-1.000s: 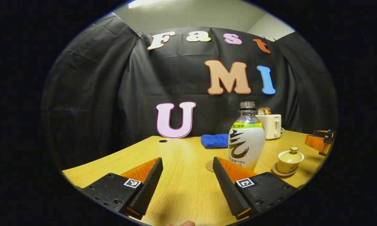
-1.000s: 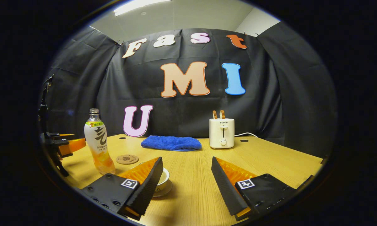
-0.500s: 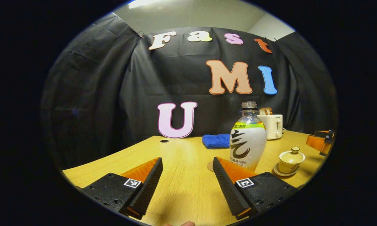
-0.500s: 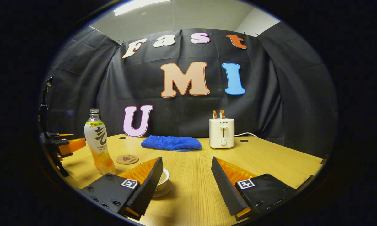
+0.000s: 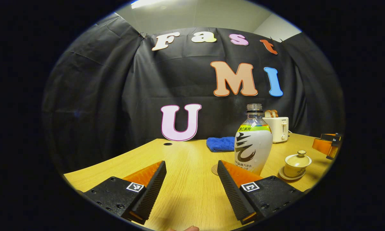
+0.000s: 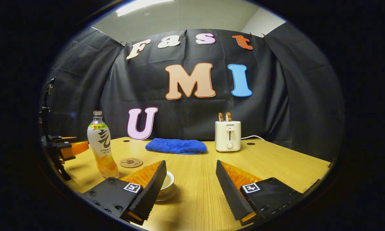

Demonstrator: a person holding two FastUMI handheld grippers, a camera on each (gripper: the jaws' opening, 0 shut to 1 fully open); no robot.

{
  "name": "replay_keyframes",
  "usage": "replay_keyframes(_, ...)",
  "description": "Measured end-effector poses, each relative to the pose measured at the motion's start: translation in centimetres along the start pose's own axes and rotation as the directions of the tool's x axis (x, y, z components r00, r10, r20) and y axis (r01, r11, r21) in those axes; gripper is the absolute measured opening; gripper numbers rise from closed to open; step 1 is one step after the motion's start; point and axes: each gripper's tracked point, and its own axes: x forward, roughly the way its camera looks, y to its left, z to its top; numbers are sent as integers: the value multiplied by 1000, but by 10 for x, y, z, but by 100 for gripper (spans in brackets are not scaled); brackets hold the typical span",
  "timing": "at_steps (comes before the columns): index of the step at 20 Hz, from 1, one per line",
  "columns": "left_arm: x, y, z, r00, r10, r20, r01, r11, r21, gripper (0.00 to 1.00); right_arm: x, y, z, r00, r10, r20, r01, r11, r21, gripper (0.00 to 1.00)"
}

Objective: Open the teacup lid with one hand, grasp the water bottle and pour water into the teacup with the other hand; after pouring, place the water bottle on the coaster and then close the teacup lid.

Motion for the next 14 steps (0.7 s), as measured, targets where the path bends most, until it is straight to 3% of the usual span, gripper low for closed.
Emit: replay_keyframes(14, 1, -2, -1, 1000, -4, 0, 4, 1000, 0, 94, 21, 62, 1, 982, 177, -60, -179, 983, -38, 96)
